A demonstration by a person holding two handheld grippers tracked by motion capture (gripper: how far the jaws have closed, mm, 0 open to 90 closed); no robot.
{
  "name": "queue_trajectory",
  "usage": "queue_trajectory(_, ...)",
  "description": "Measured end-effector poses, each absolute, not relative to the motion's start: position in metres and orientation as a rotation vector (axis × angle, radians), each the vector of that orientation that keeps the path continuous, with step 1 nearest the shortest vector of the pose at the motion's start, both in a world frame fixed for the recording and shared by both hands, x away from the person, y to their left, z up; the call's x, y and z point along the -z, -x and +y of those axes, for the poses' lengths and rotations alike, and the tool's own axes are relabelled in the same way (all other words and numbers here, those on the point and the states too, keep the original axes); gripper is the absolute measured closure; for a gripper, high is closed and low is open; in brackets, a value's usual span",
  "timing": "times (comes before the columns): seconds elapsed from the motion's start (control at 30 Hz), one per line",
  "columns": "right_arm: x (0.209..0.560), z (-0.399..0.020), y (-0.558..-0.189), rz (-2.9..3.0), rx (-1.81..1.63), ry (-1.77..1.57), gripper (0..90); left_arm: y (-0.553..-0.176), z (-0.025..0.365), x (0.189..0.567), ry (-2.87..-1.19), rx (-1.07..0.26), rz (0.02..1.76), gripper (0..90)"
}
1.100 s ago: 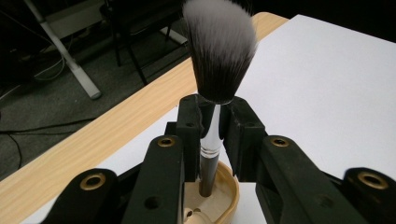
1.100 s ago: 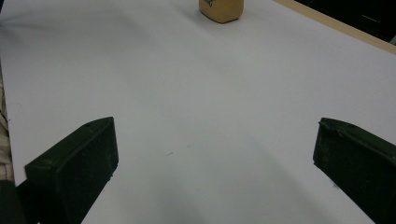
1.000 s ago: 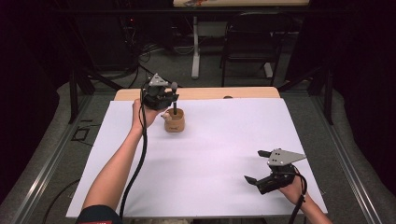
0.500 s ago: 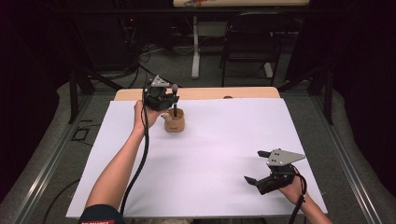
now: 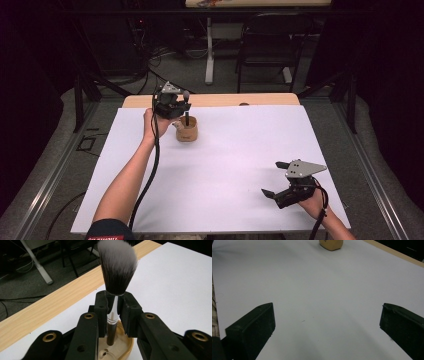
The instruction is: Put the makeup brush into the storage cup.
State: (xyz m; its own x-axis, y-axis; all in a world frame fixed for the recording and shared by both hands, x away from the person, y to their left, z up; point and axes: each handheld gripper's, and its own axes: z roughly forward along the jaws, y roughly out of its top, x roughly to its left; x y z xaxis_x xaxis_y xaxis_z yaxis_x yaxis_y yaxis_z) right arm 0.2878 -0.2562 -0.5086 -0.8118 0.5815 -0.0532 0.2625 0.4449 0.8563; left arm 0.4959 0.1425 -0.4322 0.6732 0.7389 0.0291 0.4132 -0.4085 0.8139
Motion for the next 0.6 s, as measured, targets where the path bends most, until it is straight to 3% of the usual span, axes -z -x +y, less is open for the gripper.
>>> queue_trajectory(0.03,0.509,-0.256,-0.288,2.361,-1.309,-0.719,0.0,-0.497,0.143,0.433,-2.055,-0.464,0.889,74.0)
queue_trajectory(0.1,0.509,-0.256,-0.288,2.361,-1.312,-0.718,0.0,-0.497,0.143,0.433,-2.059,-0.452,0.892,45.6)
queue_trajectory(0.13,0.509,-0.256,-0.288,2.361,-1.311,-0.718,0.0,-0.496,0.145,0.433,-2.061,-0.441,0.901,27.1)
queue_trajectory(0.17,0.508,-0.257,-0.288,2.361,-1.310,-0.717,0.0,-0.494,0.146,0.433,-2.053,-0.452,0.899,16.5)
queue_trajectory(0.3,0.509,-0.257,-0.288,2.362,-1.309,-0.718,0.0,-0.487,0.152,0.430,-2.040,-0.439,0.882,4.3)
queue_trajectory(0.6,0.509,-0.256,-0.288,2.364,-1.306,-0.718,0.0,-0.464,0.157,0.428,-2.070,-0.471,0.824,0.0)
